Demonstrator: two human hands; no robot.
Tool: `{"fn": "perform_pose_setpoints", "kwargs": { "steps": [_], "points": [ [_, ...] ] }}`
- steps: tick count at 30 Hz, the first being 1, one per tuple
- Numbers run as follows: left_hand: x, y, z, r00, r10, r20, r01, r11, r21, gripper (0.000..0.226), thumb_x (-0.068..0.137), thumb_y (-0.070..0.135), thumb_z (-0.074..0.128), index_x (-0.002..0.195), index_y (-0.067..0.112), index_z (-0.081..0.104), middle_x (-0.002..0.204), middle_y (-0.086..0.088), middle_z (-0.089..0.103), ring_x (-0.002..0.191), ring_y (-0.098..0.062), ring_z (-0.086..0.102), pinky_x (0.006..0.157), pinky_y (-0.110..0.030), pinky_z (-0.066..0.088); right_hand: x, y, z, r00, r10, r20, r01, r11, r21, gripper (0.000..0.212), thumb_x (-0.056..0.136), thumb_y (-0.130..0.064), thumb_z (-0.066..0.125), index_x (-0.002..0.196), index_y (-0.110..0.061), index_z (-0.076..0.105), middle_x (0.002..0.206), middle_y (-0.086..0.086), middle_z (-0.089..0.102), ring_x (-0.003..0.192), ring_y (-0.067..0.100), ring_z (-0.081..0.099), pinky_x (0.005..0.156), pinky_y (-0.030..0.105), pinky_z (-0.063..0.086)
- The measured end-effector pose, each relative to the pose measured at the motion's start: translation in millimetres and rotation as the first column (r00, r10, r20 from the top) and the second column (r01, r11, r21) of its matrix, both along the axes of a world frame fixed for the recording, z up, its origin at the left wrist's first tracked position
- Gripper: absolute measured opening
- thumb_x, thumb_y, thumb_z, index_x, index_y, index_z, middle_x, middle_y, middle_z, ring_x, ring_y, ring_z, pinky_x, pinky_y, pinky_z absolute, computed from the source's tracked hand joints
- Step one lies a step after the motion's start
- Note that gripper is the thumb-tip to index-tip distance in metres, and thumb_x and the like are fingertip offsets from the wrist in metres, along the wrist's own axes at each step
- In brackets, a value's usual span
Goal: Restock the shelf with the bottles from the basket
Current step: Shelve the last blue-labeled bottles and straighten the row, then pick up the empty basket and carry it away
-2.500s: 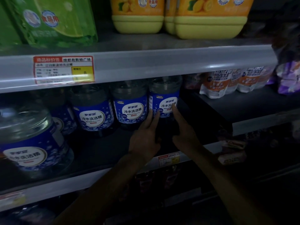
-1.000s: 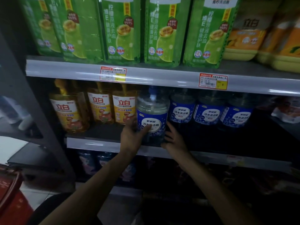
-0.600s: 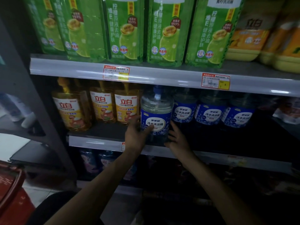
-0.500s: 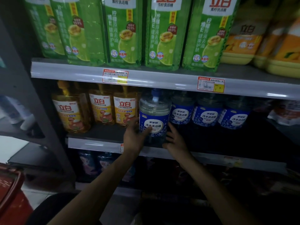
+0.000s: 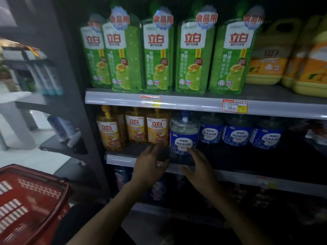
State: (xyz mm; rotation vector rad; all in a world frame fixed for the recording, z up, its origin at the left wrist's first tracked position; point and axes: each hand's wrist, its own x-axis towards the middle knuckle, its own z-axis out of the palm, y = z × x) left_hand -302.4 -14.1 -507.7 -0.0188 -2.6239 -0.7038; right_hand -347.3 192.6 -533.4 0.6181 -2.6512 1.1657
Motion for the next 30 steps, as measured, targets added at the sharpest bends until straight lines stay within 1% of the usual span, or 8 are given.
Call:
{"fn": "perform_pose_setpoints", "kwargs": {
  "steps": [6,9,12,14,17,20,23,30],
  "points": [
    [54.9,-45.8,11.2,0.981,0.140,0.132,-0.096,0.950,-0.296,0.093,0.085,0.077,0.033,0.165,0.033,0.012,0.171,-0.002,0.021,0.154,-0.030,0.028,0.120,-0.059,0.030,23.7,-22.3,40.3,0.994,0.105,0.013,-0.105,0.984,0.143,0.085,0.093,-0.055,0.065,0.160,-0.033,0.019,0.170,-0.006,0.006,0.156,0.019,0.007,0.124,0.044,0.025],
    [73.0,-59.1,40.3,0.986,0.154,0.070,-0.113,0.909,-0.402,0.092,0.087,0.076,0.037,0.165,0.036,0.009,0.173,-0.003,0.014,0.158,-0.031,0.016,0.123,-0.063,0.019,32.2,-40.8,65.9,0.987,0.150,-0.061,-0.136,0.972,0.194,0.095,0.086,-0.066,0.064,0.159,-0.042,0.010,0.169,-0.007,0.000,0.156,0.022,0.004,0.123,0.051,0.025],
    [87.1,-62.5,79.2,0.984,0.174,0.040,-0.141,0.893,-0.427,0.094,0.084,0.078,0.034,0.164,0.040,0.004,0.174,-0.003,0.003,0.160,-0.032,0.006,0.124,-0.064,0.013,42.5,-53.4,94.9,0.982,0.155,-0.106,-0.117,0.946,0.302,0.102,0.086,-0.072,0.060,0.161,-0.037,0.000,0.168,-0.005,-0.018,0.155,0.023,-0.014,0.126,0.051,0.008],
    [94.1,-63.7,104.7,0.981,0.193,-0.005,-0.176,0.880,-0.442,0.096,0.080,0.079,0.029,0.164,0.040,0.007,0.174,-0.005,0.003,0.160,-0.032,0.005,0.124,-0.064,0.012,49.3,-58.4,115.1,0.976,0.158,-0.149,-0.096,0.930,0.356,0.104,0.086,-0.074,0.057,0.162,-0.034,-0.001,0.169,0.002,-0.020,0.155,0.025,-0.019,0.126,0.049,0.001],
    [105.3,-69.5,135.2,0.976,0.213,-0.052,-0.213,0.861,-0.462,0.093,0.083,0.081,0.034,0.163,0.041,0.009,0.174,-0.005,0.004,0.160,-0.031,0.003,0.124,-0.065,0.012,53.7,-66.0,142.4,0.960,0.180,-0.216,-0.083,0.916,0.393,0.104,0.085,-0.077,0.055,0.162,-0.033,0.002,0.170,0.007,-0.014,0.155,0.029,-0.017,0.125,0.052,0.002],
    [120.3,-82.6,151.0,0.964,0.261,-0.055,-0.255,0.840,-0.479,0.098,0.074,0.084,0.019,0.163,0.043,0.005,0.174,-0.003,0.000,0.160,-0.030,-0.002,0.124,-0.066,0.009,56.8,-79.2,161.5,0.933,0.192,-0.303,-0.058,0.914,0.400,0.105,0.083,-0.081,0.053,0.162,-0.032,0.005,0.170,0.008,-0.009,0.156,0.030,-0.012,0.125,0.054,0.005],
    [140.5,-103.9,155.7,0.948,0.311,-0.065,-0.300,0.812,-0.500,0.095,0.082,0.082,0.033,0.163,0.045,-0.001,0.174,-0.002,-0.003,0.160,-0.031,-0.005,0.124,-0.067,0.009,65.7,-101.3,169.8,0.913,0.216,-0.345,-0.060,0.910,0.411,0.106,0.080,-0.087,0.046,0.162,-0.034,0.004,0.170,0.007,-0.010,0.156,0.029,-0.014,0.126,0.055,0.004],
    [202.7,-172.0,143.8,0.897,0.436,-0.072,-0.415,0.775,-0.476,0.094,0.078,0.080,0.030,0.162,0.047,0.002,0.174,-0.006,0.000,0.160,-0.035,-0.001,0.119,-0.068,0.021,104.2,-178.8,178.2,0.884,0.379,-0.272,-0.203,0.838,0.506,0.108,0.083,-0.085,0.046,0.161,-0.035,-0.009,0.167,0.006,-0.026,0.152,0.027,-0.029,0.125,0.050,-0.009]
  ]
}}
